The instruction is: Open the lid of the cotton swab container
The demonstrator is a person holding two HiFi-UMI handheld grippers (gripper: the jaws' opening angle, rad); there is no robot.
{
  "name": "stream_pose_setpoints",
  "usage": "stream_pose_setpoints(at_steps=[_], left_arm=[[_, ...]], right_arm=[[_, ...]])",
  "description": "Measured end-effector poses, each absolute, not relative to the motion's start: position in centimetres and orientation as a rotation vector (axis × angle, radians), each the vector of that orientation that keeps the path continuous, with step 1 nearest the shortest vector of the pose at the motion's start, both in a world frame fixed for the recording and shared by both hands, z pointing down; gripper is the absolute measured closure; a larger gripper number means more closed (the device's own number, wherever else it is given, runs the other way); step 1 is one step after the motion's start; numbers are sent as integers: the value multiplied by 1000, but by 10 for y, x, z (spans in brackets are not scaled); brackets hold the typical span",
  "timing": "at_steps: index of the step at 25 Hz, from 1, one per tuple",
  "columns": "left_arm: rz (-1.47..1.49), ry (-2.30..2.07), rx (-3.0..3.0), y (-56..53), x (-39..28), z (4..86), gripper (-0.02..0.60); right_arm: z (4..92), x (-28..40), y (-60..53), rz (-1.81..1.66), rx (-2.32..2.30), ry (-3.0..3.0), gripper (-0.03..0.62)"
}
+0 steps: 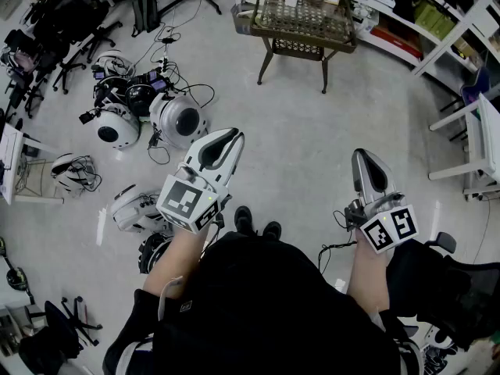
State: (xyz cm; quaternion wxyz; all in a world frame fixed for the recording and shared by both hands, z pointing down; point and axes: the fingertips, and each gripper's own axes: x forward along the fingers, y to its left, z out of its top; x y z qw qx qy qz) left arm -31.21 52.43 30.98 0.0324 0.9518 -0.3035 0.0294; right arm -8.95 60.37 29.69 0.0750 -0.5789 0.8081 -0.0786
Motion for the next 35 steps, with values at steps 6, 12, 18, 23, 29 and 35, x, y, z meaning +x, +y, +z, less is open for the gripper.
stream_pose_setpoints(at_steps=[6,12,18,23,29,35], left_arm=[[128,-954,2953,545,-298,311,506],[188,-995,2956,566,-295,318,509],[250,-982,2947,567,-290,330,511],[258,-973,2931,556,-285,340,515],[252,-1004,2871,514,-289,362,532],[243,-1016,2830,439,-267,383,532]], right_arm=[[300,-78,623,-235,-1723,2432,586],[308,-78,643,-260,-1689,2436,586],[301,-72,653,-235,-1646,2441,586],[304,-69,634,-281,-1619,2445,586],[314,-77,579,-355,-1554,2532,585],[321,-60,500,-376,-1534,2574,585]])
